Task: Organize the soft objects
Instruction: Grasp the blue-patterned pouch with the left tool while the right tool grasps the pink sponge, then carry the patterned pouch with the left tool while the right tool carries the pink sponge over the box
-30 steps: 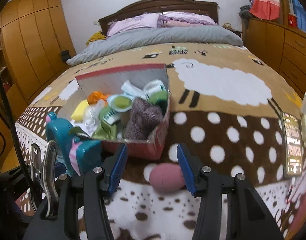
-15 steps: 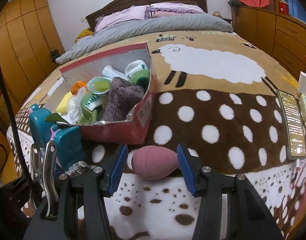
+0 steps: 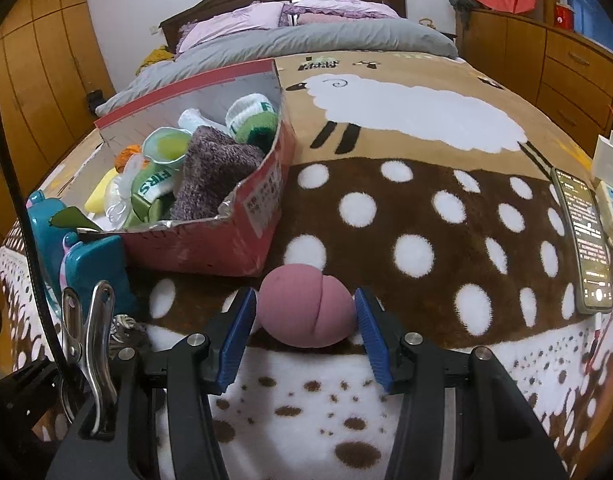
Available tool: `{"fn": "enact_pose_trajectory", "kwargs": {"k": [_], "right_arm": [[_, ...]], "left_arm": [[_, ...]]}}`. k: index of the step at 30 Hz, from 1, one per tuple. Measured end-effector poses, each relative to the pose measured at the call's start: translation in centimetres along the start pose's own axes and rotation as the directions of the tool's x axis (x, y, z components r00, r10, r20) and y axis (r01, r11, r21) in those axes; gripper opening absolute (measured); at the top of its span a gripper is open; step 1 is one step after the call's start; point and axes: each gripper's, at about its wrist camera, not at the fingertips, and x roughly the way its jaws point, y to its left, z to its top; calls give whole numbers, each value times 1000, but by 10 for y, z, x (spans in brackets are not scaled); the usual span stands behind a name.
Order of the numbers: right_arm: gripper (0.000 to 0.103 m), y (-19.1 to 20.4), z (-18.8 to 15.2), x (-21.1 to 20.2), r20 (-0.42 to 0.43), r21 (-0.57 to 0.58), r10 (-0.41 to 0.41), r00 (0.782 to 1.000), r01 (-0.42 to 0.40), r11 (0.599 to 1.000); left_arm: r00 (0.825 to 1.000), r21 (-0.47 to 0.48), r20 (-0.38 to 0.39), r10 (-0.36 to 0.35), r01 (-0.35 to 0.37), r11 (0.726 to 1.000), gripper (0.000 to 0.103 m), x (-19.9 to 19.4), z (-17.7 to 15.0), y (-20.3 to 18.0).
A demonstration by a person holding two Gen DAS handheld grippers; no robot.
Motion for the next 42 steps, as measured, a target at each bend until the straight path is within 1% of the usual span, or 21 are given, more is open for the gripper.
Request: {"fn": "enact_pose_trajectory", "kwargs": {"k": [1,3,4,7,8,10,16,19,24,28,31,35,38,42], "right_arm": [[52,0,0,1,-2,1,2,1000,-2,1000],[52,-1,-1,3,-5,1,0,1000,0,1000],[52,0,-1,3,-7,0,-1,1000,1,1000],[52,-1,-2,6,-12,-2,-5,1000,5,1000],[50,-1,-3,6,-11,-2,-9,1000,9,1000],[45,-1,-2,6,-7,-5,-26,1000,25,1000],[41,-4,-4,3,7,12,-16,1000,16,1000],[41,-5,-4,-2,18,15,-9,1000,9,1000],[41,1,-2,-10,30,3,30,999,-30,1000],[41,9,-1,-17,43,-23,46,998,-45,999],[41,15,-1,-24,54,-43,56,997,-53,998],[41,23,-2,-34,67,-62,62,996,-58,996],[41,28,-2,-40,72,-71,71,995,-66,995],[41,36,-2,-50,76,-79,94,993,-88,993]], "left_arm": [[1000,-5,-3,7,-7,1000,40,1,0,0],[1000,-7,-6,5,-5,1000,34,2,1,0],[1000,-5,-6,-1,1,1000,28,2,1,-1],[1000,12,-2,-4,4,1000,26,1,1,-5],[1000,13,-2,-7,7,1000,26,0,1,-5],[1000,12,-2,-14,14,1000,25,-1,0,-5],[999,25,5,-36,36,999,25,-7,-4,-8],[999,29,11,-38,37,999,25,-13,-7,-6],[1000,31,22,-22,21,999,25,-21,-10,-4],[999,47,49,-13,11,999,25,-30,-11,-7],[997,62,75,-14,9,998,25,-39,-11,-9],[996,75,90,-16,9,997,25,-47,-13,-12],[995,81,99,-27,19,997,25,-55,-14,-10],[993,83,113,-22,12,996,25,-68,-15,-3]]}}
